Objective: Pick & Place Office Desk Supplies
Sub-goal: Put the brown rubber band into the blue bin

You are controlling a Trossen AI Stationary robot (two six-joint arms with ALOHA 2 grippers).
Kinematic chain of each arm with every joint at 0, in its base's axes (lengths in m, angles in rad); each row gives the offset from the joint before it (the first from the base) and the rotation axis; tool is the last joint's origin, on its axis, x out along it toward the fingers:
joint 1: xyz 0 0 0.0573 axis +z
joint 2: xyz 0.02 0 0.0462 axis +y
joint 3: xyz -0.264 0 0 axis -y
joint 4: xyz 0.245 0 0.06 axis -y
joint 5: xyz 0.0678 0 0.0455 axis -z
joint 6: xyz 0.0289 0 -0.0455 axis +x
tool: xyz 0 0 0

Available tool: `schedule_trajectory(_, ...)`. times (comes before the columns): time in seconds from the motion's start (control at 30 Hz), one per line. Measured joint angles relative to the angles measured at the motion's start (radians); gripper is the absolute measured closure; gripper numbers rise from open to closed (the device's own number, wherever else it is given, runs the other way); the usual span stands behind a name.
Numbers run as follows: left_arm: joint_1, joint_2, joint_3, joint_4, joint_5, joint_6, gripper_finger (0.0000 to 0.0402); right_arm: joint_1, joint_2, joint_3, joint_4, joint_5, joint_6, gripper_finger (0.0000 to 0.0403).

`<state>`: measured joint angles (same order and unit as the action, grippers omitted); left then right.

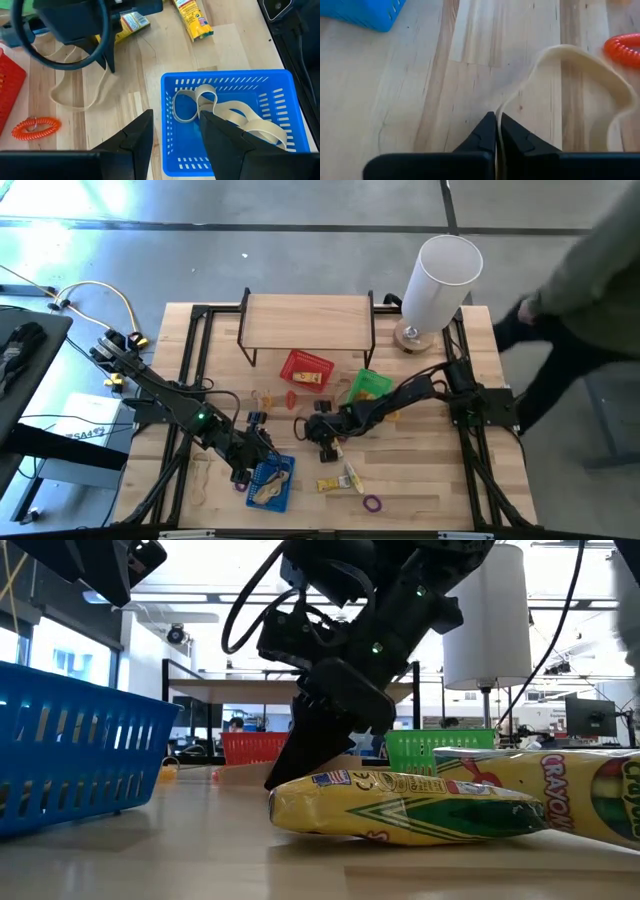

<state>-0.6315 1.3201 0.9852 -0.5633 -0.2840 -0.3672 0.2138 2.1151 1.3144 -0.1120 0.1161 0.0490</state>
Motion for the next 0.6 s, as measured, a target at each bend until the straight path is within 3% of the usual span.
schedule_trajectory(0.23, 0.0, 0.0, 0.0, 0.0, 0.0, 0.034, 0.0248, 0.056, -0.035, 0.03, -0.024, 0.065, -0.022, 0.04)
schedule_trajectory(0.6, -0.005, 0.005, 0.0, 0.084, -0.004, 0.3, 0.0248, 0.191, -0.177, 0.037, 0.015, 0.148, -0.016, 0.04)
